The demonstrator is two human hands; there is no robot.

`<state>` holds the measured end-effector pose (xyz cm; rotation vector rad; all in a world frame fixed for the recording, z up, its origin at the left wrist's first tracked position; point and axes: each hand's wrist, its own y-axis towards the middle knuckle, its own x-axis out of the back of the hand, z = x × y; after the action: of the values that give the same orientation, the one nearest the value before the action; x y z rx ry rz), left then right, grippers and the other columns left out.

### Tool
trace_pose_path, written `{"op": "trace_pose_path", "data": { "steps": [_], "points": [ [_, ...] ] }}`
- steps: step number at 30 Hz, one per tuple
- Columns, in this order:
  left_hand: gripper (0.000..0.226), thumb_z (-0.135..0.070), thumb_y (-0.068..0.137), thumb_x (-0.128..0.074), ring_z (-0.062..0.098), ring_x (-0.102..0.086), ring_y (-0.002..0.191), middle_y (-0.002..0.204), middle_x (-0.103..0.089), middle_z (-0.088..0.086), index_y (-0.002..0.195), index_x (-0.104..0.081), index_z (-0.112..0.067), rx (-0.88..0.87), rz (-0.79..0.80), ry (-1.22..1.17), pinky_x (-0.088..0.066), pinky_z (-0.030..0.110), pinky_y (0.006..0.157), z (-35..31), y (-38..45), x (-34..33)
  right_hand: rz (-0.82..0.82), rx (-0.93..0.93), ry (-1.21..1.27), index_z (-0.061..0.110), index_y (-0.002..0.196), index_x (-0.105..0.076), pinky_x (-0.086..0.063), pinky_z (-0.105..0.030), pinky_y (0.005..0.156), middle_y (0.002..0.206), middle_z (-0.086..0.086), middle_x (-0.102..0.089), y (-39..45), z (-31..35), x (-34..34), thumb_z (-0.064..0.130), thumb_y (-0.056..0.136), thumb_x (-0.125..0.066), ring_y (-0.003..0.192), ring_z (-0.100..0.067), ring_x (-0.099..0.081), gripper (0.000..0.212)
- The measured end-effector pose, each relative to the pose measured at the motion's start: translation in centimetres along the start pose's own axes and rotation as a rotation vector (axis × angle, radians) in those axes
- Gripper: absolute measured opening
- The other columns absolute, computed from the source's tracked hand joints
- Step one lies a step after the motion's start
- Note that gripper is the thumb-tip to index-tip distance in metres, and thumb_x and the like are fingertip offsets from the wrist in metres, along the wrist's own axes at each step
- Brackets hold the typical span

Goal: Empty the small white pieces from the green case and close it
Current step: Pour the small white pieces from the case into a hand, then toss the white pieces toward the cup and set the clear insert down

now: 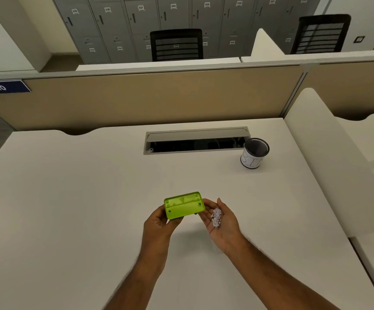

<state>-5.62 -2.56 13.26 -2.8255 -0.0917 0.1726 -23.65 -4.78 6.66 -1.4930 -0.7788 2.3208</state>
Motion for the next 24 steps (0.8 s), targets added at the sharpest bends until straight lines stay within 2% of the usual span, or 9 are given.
{"op": "trace_pose_path", "data": {
  "steps": [7, 10, 15, 19, 24],
  "points": [
    [0.029, -0.003, 0.095, -0.075, 0.012, -0.078, 0.109, 0.114, -0.085, -0.002, 0.119, -0.079, -0.018, 0.038, -0.019, -0.011, -0.053, 0.031, 0.102, 0.8, 1.9, -0.4, 0.008, 0.091, 0.041, -0.012, 0.089, -0.077, -0.065, -0.043, 0.08, 0.104, -0.03, -0.074, 2.7, 4.6, 0.0, 0.029, 0.108, -0.045, 0.092, -0.038, -0.077, 0.056],
    [0.03, -0.004, 0.095, -0.075, 0.018, -0.077, 0.115, 0.117, -0.084, 0.0, 0.12, -0.079, -0.018, 0.054, -0.006, -0.016, -0.051, 0.034, 0.107, 0.9, 2.9, -0.9, 0.017, 0.152, 0.046, -0.01, 0.086, -0.078, -0.065, -0.042, 0.081, 0.101, -0.028, -0.075, 3.9, 7.4, -0.6, 0.029, 0.108, -0.043, 0.091, -0.037, -0.077, 0.057],
    [0.028, -0.007, 0.096, -0.075, 0.021, -0.076, 0.116, 0.117, -0.084, 0.001, 0.121, -0.079, -0.018, 0.068, -0.001, 0.008, -0.051, 0.039, 0.113, 1.1, 4.4, -1.7, 0.044, 0.261, 0.02, -0.009, 0.082, -0.079, -0.064, -0.041, 0.083, 0.098, -0.026, -0.077, 6.5, 12.4, -1.8, 0.03, 0.11, -0.037, 0.09, -0.036, -0.078, 0.063],
    [0.029, -0.007, 0.096, -0.075, 0.026, -0.074, 0.122, 0.118, -0.084, 0.002, 0.121, -0.08, -0.02, 0.073, 0.003, -0.003, -0.049, 0.044, 0.117, 1.2, 5.7, -2.2, 0.055, 0.358, -0.022, -0.007, 0.087, -0.079, -0.064, -0.039, 0.083, 0.101, -0.025, -0.076, 8.4, 16.8, -2.5, 0.033, 0.11, -0.037, 0.094, -0.034, -0.077, 0.062],
    [0.029, -0.009, 0.096, -0.075, 0.024, -0.074, 0.122, 0.119, -0.084, 0.001, 0.123, -0.079, -0.021, 0.085, 0.005, 0.006, -0.048, 0.045, 0.118, 0.8, 6.9, -2.8, 0.026, 0.48, -0.104, -0.007, 0.101, -0.074, -0.062, -0.037, 0.091, 0.104, -0.022, -0.077, 10.8, 21.5, -2.5, 0.035, 0.111, -0.034, 0.101, -0.033, -0.076, 0.059]
  ]
}}
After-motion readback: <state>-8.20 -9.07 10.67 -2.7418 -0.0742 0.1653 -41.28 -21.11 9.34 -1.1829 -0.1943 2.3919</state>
